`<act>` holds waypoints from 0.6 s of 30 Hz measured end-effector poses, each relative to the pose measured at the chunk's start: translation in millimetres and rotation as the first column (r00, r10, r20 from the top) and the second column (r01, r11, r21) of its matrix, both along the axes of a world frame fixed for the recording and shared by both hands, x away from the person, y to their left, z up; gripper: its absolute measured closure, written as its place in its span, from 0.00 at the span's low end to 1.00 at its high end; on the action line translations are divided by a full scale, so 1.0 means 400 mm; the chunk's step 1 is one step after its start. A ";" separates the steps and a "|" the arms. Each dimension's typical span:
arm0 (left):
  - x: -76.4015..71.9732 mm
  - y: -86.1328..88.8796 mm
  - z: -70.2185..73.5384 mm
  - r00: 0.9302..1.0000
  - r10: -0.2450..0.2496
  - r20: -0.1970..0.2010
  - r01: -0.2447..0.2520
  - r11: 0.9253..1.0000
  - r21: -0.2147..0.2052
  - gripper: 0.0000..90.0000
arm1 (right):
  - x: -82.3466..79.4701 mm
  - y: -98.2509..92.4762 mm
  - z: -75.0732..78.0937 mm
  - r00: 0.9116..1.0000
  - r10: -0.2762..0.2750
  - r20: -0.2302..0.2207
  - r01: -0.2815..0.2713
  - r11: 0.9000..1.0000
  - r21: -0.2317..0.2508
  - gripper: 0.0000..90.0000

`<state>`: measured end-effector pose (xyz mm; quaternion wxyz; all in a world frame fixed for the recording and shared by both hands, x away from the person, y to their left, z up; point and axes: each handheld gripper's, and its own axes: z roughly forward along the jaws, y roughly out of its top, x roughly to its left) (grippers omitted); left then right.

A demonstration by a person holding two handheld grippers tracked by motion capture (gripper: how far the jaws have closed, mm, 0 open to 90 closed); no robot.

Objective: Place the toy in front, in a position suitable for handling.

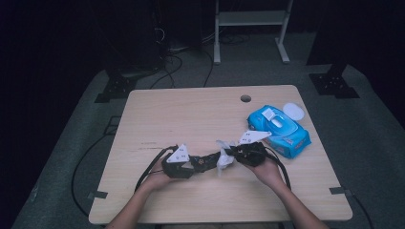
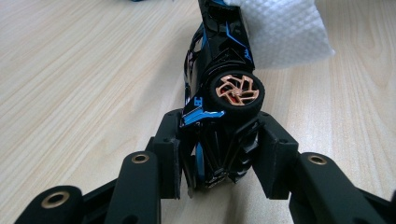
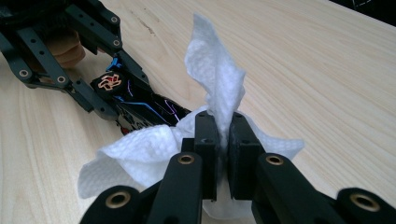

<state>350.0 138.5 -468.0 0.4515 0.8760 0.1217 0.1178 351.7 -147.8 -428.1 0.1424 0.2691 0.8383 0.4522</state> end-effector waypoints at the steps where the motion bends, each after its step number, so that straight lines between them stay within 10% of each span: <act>1: -0.001 0.000 -0.001 1.000 0.000 0.002 0.000 1.000 -0.002 0.64 | -0.001 0.005 -0.001 1.000 0.007 0.000 -0.007 1.000 0.006 0.93; 18: 0.004 -0.002 -0.001 1.000 0.003 0.000 -0.003 1.000 0.005 0.64 | 0.001 -0.028 -0.001 1.000 -0.011 -0.022 0.012 0.999 0.040 0.93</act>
